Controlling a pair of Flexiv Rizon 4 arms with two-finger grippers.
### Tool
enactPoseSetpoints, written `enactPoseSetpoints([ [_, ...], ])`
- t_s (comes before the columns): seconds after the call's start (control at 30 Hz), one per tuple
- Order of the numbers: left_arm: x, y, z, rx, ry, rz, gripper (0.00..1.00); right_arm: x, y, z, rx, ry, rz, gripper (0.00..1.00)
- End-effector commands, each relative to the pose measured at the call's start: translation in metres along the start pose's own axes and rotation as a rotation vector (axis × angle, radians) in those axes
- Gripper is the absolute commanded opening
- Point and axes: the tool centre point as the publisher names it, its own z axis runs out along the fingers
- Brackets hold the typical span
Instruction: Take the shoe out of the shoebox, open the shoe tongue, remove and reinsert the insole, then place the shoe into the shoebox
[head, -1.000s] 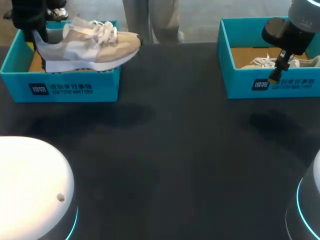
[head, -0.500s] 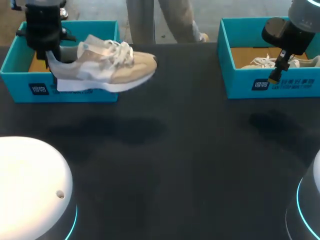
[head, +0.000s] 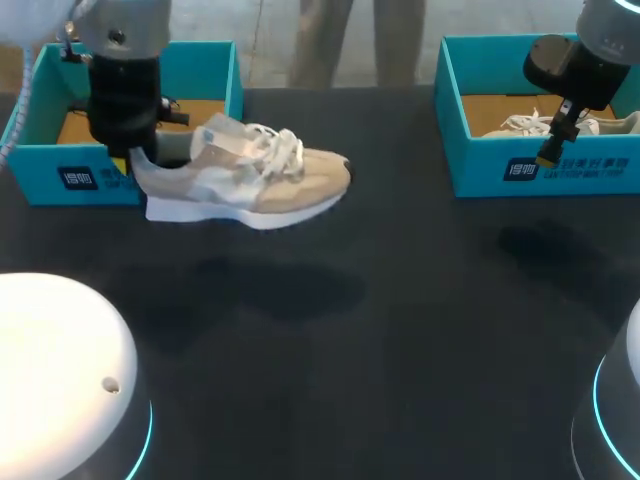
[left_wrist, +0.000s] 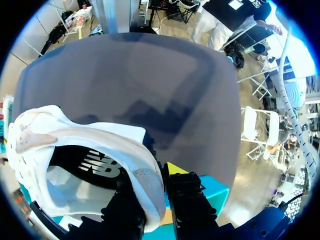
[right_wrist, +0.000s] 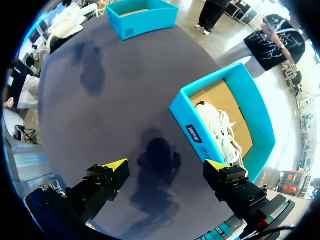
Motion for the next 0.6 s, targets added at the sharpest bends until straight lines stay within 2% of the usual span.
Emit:
enactPoseSetpoints([
  [0.03,-0.009,-0.011,0.003,-0.033,0.018,0.003,0.0,0.0,0.0,0.0,0.0,0.001,0.0,1.0],
  [0.37,-0.048,-0.042,0.014,-0.028,0.005,0.104,0.0,0.0,0.0,0.0,0.0,0.001,0.0,1.0],
  [0.6,-0.07,-0.064,0.023,-0.038,0.005,0.101,0.0,0.0,0.0,0.0,0.0,0.001,0.0,1.0],
])
